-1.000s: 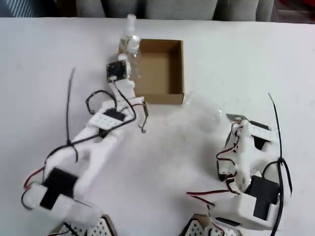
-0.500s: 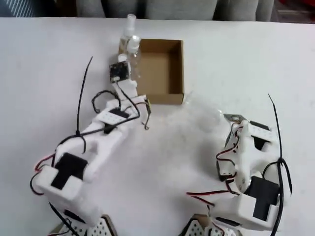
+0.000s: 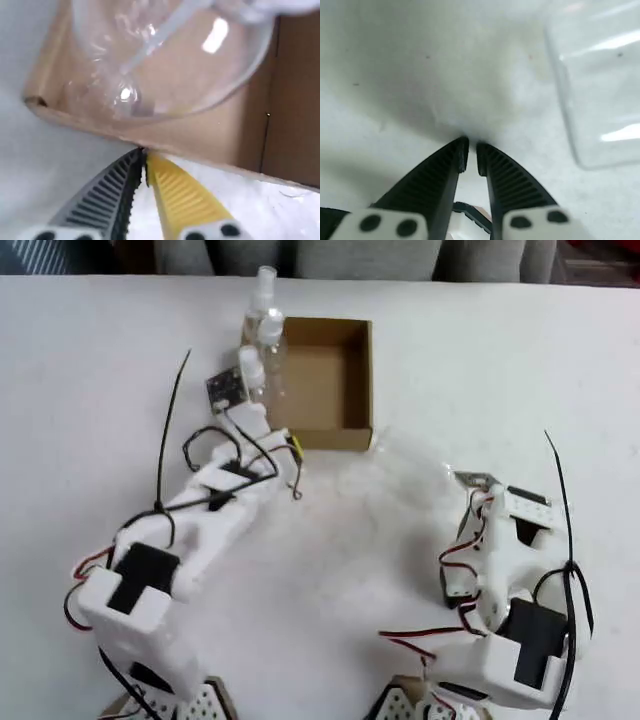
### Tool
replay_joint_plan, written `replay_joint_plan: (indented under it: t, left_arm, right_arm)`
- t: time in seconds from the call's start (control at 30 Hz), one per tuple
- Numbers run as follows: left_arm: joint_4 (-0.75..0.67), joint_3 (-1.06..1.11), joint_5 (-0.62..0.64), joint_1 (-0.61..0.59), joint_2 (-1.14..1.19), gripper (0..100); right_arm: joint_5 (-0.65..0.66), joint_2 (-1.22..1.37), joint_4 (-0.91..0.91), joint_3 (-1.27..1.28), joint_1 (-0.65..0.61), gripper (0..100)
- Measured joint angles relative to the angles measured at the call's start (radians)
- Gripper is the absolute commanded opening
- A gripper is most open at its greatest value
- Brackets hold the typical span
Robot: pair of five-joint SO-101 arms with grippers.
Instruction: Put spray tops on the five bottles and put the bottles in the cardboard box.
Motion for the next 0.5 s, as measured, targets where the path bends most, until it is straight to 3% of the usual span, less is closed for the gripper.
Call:
replay_joint_plan:
  t: [0.3, 0.5]
  left_arm:
    - [0.101, 0.000, 0.000, -0.003, -0.011, 2]
    - [0.190, 0.117, 0.000, 0.031, -0.147, 2]
  right_arm:
    - [0.000, 0.000, 0.000, 0.000, 0.000, 1.7]
    - [0.000, 0.000, 0.000, 0.000, 0.000, 1.7]
